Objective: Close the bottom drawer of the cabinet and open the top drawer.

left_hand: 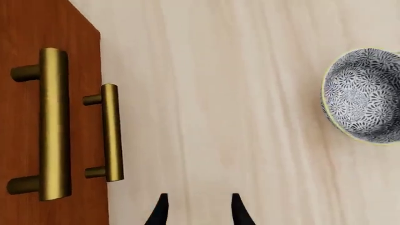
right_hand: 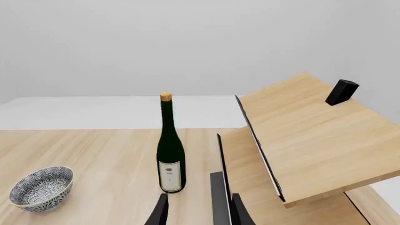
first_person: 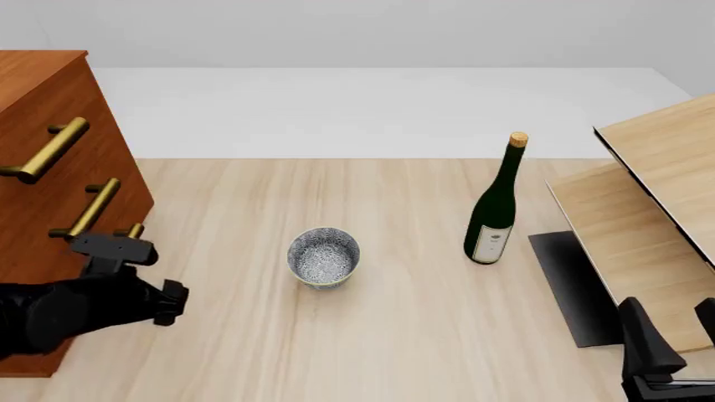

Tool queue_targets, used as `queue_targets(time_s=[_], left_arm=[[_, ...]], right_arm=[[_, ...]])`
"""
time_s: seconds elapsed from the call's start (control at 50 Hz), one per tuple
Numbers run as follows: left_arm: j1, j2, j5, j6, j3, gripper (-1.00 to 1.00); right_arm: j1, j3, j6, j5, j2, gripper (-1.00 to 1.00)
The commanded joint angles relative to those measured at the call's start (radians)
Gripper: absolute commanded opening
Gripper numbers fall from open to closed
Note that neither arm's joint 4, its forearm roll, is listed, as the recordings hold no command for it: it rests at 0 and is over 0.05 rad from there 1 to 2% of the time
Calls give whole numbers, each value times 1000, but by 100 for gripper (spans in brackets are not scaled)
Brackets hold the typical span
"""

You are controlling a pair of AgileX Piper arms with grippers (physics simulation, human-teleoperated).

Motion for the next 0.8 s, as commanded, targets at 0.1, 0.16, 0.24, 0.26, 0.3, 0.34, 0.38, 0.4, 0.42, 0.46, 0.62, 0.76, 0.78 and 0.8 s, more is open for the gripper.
queue_targets(time_s=[0.1, 0.16, 0.24, 0.26, 0.3, 0.34, 0.38, 0.4, 0.42, 0.46, 0.62, 0.76, 0.78, 0.8], left_arm=[[-149, -133, 120, -30, -121, 100], [-179, -159, 137, -23, -150, 100], [-222, -188, 160, -23, -192, 100], [-212, -189, 170, -22, -200, 100], [-226, -208, 173, -6, -214, 100], [-226, -226, 180, 23, -236, 100], [-219, -244, 187, 45, -256, 100], [-216, -258, 183, 70, -260, 100], [-221, -266, 185, 86, -268, 100], [-233, -277, 186, 115, -283, 100], [-180, -404, 54, 481, -182, 100], [-176, -465, 7, 630, -163, 100], [-184, -476, -15, 663, -149, 100], [-188, -465, 7, 639, -171, 100]], right_arm=[[0, 0, 1, 0, -1, 100], [1, 0, 1, -1, 0, 100], [2, 0, 0, -1, 0, 100], [2, 0, 1, 0, 0, 100], [2, 0, 0, 1, -2, 100], [1, 0, 0, 2, -3, 100], [1, 0, 1, 2, -3, 100], [1, 0, 1, 3, -4, 100], [1, 0, 1, 3, -4, 100], [2, 0, 1, 3, -4, 100], [1, -1, 2, 4, -5, 100], [2, -1, 1, 3, -3, 100], [2, -1, 1, 4, -4, 100], [2, -1, 1, 4, -4, 100]])
